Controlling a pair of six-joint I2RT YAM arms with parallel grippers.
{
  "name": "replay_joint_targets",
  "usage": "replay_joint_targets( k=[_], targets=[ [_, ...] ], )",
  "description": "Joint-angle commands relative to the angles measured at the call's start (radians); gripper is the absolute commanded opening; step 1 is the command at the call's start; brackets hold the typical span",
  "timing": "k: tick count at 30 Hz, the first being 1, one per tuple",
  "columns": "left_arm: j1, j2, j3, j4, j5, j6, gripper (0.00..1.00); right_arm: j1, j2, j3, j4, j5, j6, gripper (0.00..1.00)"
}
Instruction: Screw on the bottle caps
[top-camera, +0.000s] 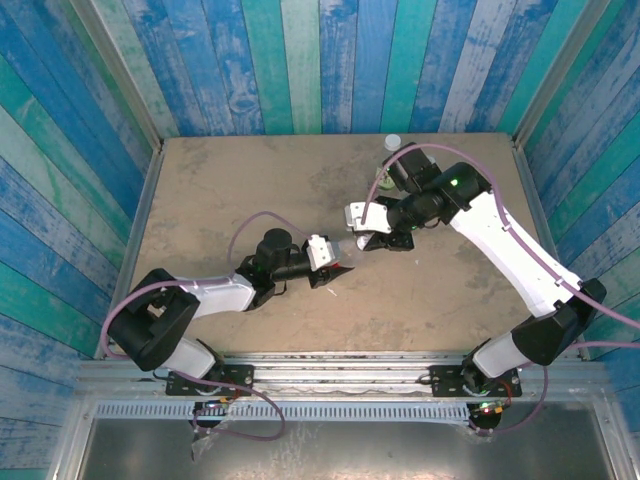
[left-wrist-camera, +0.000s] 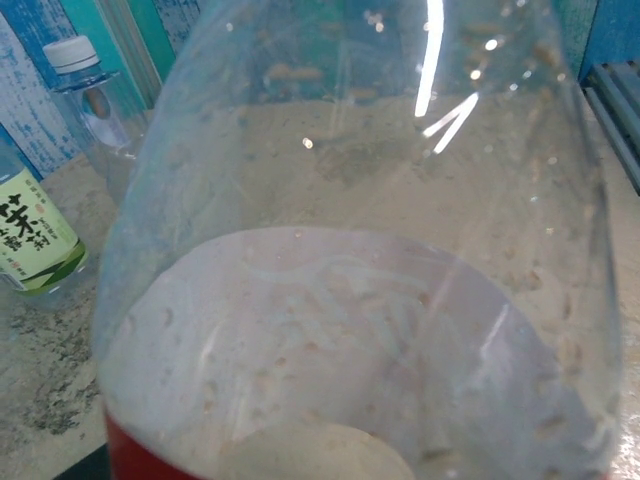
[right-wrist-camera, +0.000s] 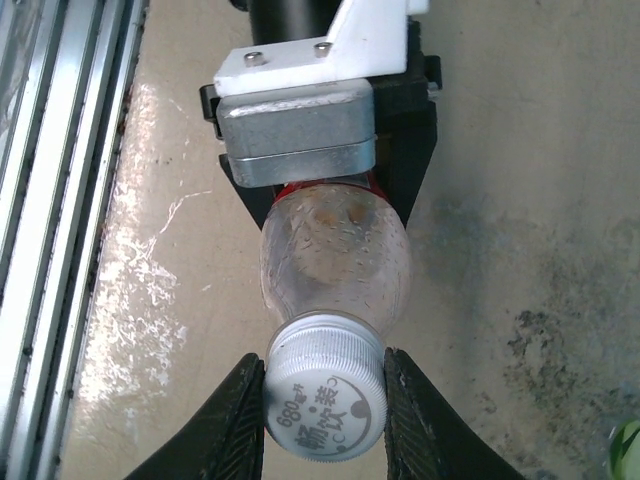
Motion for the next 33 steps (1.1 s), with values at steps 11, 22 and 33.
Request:
replay_joint_targets(
  k=[11, 22, 33],
  targets=[
    [-0.002, -0.020, 0.049, 0.015, -0.167, 0.024, 0.49, 0.033, -0.087, -0.119, 0.211, 0.064, 1.277, 0.01],
    [-0.003, -0.029, 0.038, 0.002, 0.009, -0.019, 0.50, 0.039, -0.165, -0.125, 0.271, 0.155, 0.875, 0.64],
    [-0.002, 0.056, 0.078, 0.167, 0.467, -0.262, 0.51, -0.031, -0.449, -0.459, 0.564, -0.283, 0.332, 0.69]
  ],
)
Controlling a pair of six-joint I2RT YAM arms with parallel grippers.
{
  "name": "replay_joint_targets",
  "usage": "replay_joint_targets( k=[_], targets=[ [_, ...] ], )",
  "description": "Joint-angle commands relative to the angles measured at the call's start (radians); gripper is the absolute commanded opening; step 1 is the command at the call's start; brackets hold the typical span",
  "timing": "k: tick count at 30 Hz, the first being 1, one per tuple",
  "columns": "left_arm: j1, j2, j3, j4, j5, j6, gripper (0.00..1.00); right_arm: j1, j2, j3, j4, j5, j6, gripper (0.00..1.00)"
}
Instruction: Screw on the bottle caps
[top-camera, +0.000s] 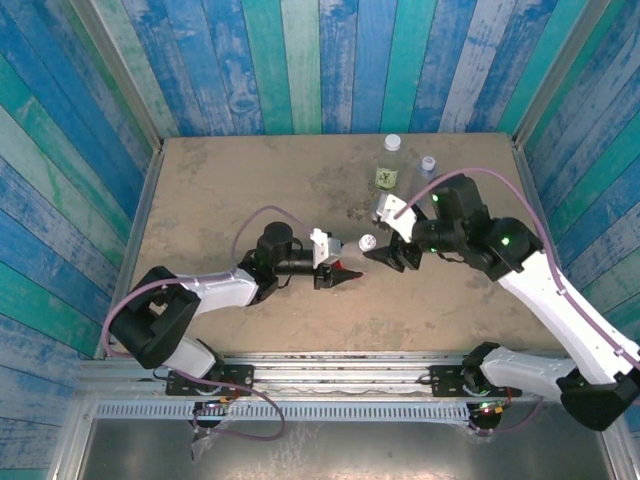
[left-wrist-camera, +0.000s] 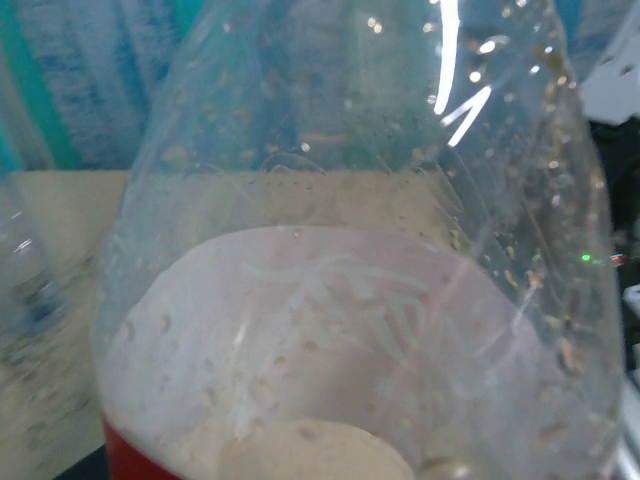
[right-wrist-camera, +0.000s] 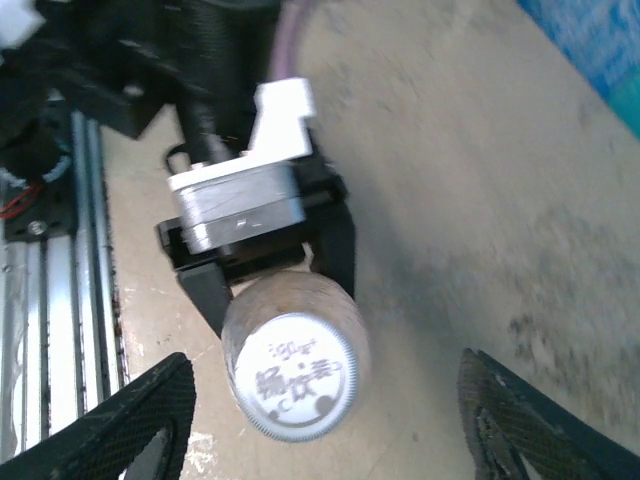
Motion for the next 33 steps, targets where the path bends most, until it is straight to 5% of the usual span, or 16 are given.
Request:
replay_joint_targets(
  k=[1, 13, 19, 23, 27, 33],
  targets=[
    [-0.001, 0.036, 0.006, 0.130, 0.152, -0.098, 0.51, -0.022, -0.038, -0.059, 0.114, -0.244, -0.154, 0.67],
    [0.000, 0.033, 0.042, 0.021, 0.197, -0.020, 0.51, -0.025, 0.002, -0.085, 0.151, -0.376, -0.112, 0.44],
    [-0.001, 0.040, 0.042, 0.032, 0.188, -0.021, 0.51, -0.024, 0.000, -0.099, 0.165, -0.402, -0.095, 0.19],
    [-0.001, 0.030, 0.041, 0.044, 0.147, -0.032, 0.51, -0.025, 0.010, -0.099, 0.170, -0.390, -0.067, 0.12],
    [-0.001, 0.026, 0.013, 0.136, -0.046, -0.072, 0.50, -0.023, 0.011, -0.121, 0.282, -0.300, 0.067, 0.09],
    [-0.026, 0.046, -0.010, 0.235, -0.513, -0.072, 0.50, 0.082, 0.062, -0.198, 0.623, 0.199, 0.503, 0.01]
  ],
)
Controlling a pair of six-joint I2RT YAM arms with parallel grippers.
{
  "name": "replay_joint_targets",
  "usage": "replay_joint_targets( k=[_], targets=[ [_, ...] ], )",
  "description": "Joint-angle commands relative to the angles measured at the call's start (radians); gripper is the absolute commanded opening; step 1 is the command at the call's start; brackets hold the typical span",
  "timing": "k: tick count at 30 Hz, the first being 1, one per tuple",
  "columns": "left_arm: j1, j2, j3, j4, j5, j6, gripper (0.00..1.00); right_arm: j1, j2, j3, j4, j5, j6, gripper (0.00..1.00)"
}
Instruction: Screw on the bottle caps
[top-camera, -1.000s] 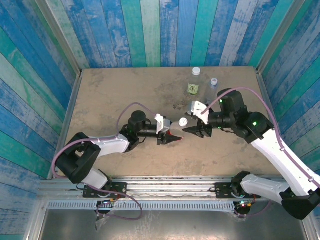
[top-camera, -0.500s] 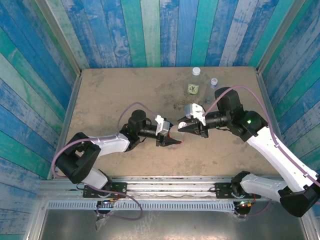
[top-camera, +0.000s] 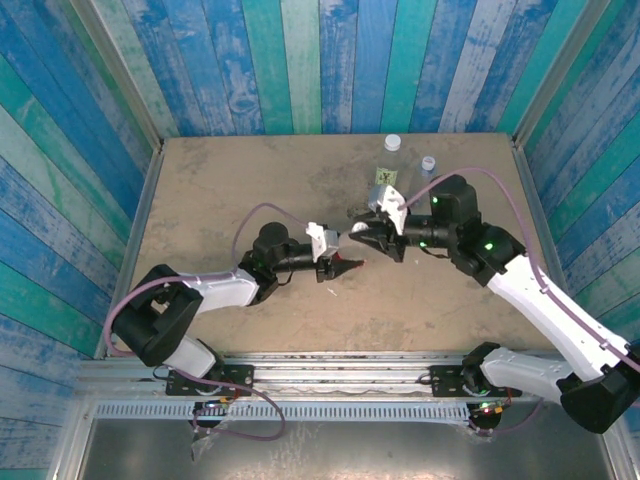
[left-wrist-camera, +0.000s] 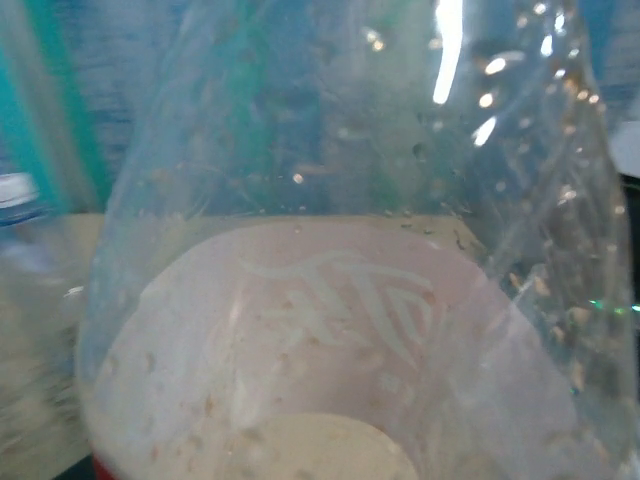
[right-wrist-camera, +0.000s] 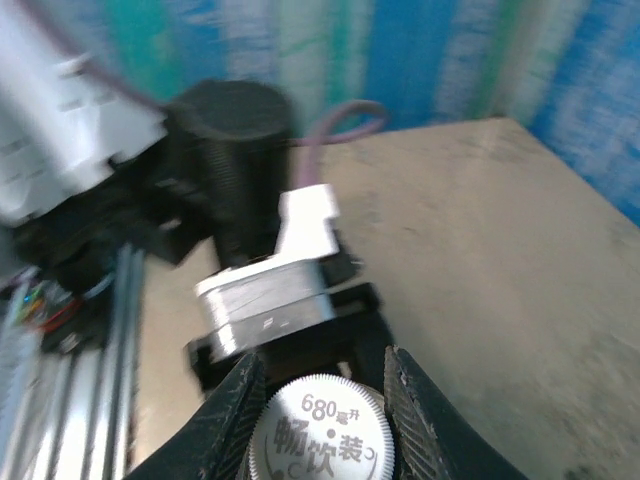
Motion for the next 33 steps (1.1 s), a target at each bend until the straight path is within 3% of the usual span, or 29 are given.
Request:
replay_joint_targets(
  k=[1, 4, 7, 10, 12, 15, 18, 22, 26, 30, 33],
  targets=[
    [-0.041, 0.032, 0.005, 0.088, -0.423, 0.006, 0.50, 0.141, 0.059, -0.029, 0.190, 0.430, 0.310, 0.01],
    [-0.092, 0.025, 0.006, 0.075, -0.584, 0.049, 0.50, 0.277, 0.104, -0.025, 0.194, 0.768, 0.448, 0.01],
    [-0.118, 0.022, -0.001, 0.086, -0.634, 0.041, 0.50, 0.354, 0.148, -0.032, 0.208, 1.004, 0.484, 0.01],
    [-0.118, 0.009, -0.011, 0.075, -0.609, 0.023, 0.50, 0.366, 0.176, -0.010, 0.200, 1.085, 0.468, 0.01],
    [-0.118, -0.008, -0.017, 0.050, -0.591, 0.024, 0.50, 0.362, 0.177, -0.011, 0.229, 1.072, 0.428, 0.01],
    [-0.118, -0.031, -0.020, -0.001, -0.511, 0.051, 0.56, 0.325, 0.174, 0.000, 0.233, 0.926, 0.361, 0.00],
    [-0.118, -0.060, -0.049, 0.024, -0.427, 0.037, 0.73, 0.262, 0.163, 0.000, 0.228, 0.711, 0.262, 0.01],
    [-0.117, -0.078, -0.049, 0.031, -0.297, 0.026, 0.89, 0.117, 0.137, -0.027, 0.233, 0.306, 0.220, 0.01],
    [-0.111, -0.094, -0.070, 0.084, -0.200, 0.000, 0.93, 0.012, 0.114, -0.035, 0.235, -0.025, 0.187, 0.01],
    [-0.082, -0.093, -0.072, 0.135, -0.098, -0.065, 0.93, -0.033, 0.095, -0.040, 0.224, -0.174, 0.146, 0.01],
    [-0.072, -0.075, -0.065, 0.157, -0.114, -0.086, 0.94, -0.034, 0.075, -0.060, 0.248, -0.186, 0.154, 0.01]
  ],
)
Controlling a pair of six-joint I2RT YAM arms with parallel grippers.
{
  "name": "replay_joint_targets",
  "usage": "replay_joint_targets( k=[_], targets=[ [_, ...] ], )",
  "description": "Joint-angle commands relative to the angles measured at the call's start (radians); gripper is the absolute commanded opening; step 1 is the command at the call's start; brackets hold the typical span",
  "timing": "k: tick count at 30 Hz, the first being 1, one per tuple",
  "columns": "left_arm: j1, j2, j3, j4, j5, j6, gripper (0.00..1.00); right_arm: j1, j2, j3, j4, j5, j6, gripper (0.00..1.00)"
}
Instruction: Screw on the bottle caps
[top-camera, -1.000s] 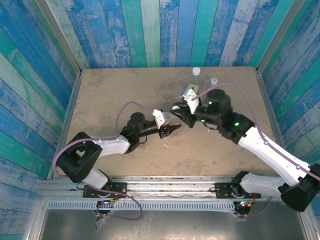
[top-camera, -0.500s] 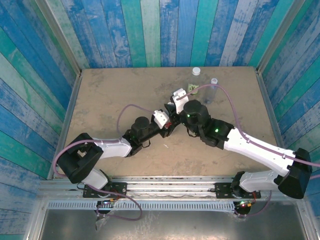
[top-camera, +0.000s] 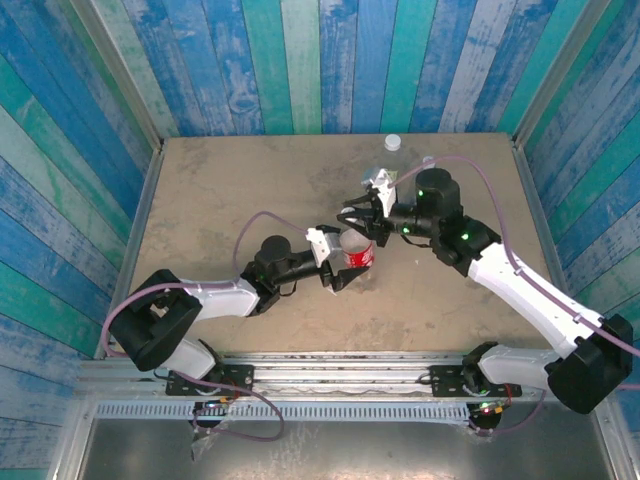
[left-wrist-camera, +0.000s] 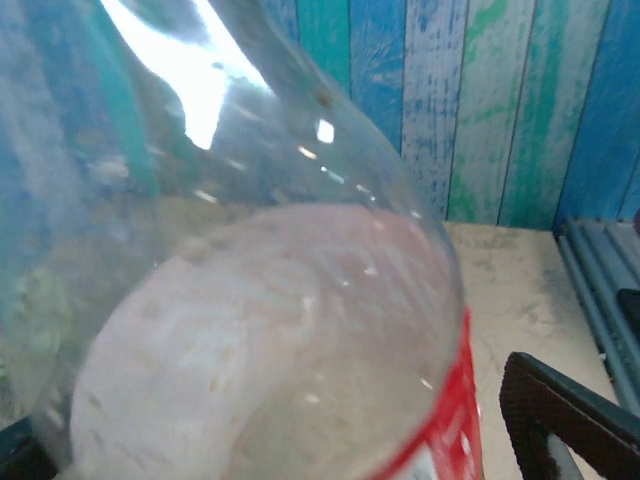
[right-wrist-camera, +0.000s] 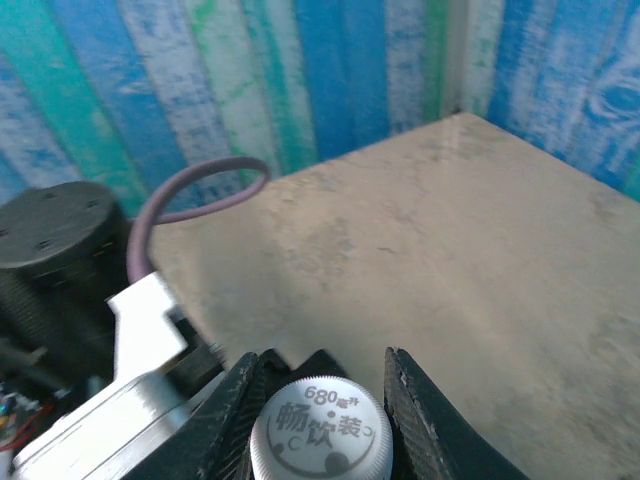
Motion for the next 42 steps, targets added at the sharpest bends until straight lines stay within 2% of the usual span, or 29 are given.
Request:
replay_joint_targets(
  k=[1, 3, 5, 9, 11, 14, 16, 17, 18, 21, 23, 26, 30, 33, 37, 42],
  targets=[
    [0.009, -0.037, 0.002, 0.082, 0.053, -0.047, 0.97, -0.001, -0.034, -0.031, 0.040, -0.142, -0.024, 0.01],
    [0.020, -0.020, 0.008, 0.098, 0.034, -0.075, 1.00, -0.002, -0.050, -0.053, 0.065, -0.141, -0.016, 0.01],
    [0.033, -0.001, 0.010, 0.136, 0.046, -0.098, 0.98, -0.001, -0.066, -0.081, 0.109, -0.140, 0.006, 0.01],
    [0.036, 0.013, 0.016, 0.159, 0.064, -0.113, 0.83, -0.001, -0.092, -0.109, 0.128, -0.126, 0.010, 0.01],
    [0.036, 0.014, 0.015, 0.159, 0.070, -0.114, 0.74, -0.033, -0.109, -0.118, 0.124, -0.110, 0.004, 0.01],
    [0.037, 0.013, 0.019, 0.138, 0.085, -0.103, 0.66, -0.036, -0.127, -0.122, 0.118, -0.106, 0.002, 0.01],
    [0.037, 0.014, 0.021, 0.127, 0.086, -0.092, 0.59, -0.036, -0.135, -0.120, 0.110, -0.101, -0.003, 0.06],
    [0.038, 0.016, 0.023, 0.119, 0.088, -0.083, 0.57, -0.036, -0.140, -0.115, 0.095, -0.089, -0.008, 0.14],
    [0.037, 0.016, 0.027, 0.106, 0.089, -0.073, 0.56, -0.036, -0.147, -0.106, 0.070, -0.072, -0.018, 0.28],
    [0.037, 0.015, 0.043, 0.047, 0.111, -0.030, 0.54, -0.036, -0.166, -0.066, -0.019, -0.024, -0.069, 0.60],
    [0.038, 0.009, 0.061, -0.003, 0.139, 0.009, 0.50, -0.036, -0.178, -0.031, -0.099, 0.009, -0.130, 0.68],
    [0.038, 0.006, 0.087, -0.103, 0.178, 0.079, 0.48, -0.036, -0.171, 0.072, -0.316, 0.035, -0.247, 0.68],
    [0.038, -0.021, 0.096, -0.201, 0.189, 0.191, 0.48, -0.035, -0.113, 0.252, -0.672, 0.006, -0.423, 0.67],
    [0.038, -0.030, 0.132, -0.343, 0.205, 0.285, 0.50, -0.034, -0.065, 0.357, -0.853, 0.030, -0.506, 0.65],
    [0.037, -0.048, 0.122, -0.367, 0.199, 0.328, 0.50, -0.018, -0.008, 0.432, -0.979, 0.039, -0.574, 0.61],
    [0.037, -0.068, 0.109, -0.356, 0.215, 0.333, 0.51, 0.035, 0.060, 0.479, -1.060, 0.116, -0.617, 0.58]
  ],
)
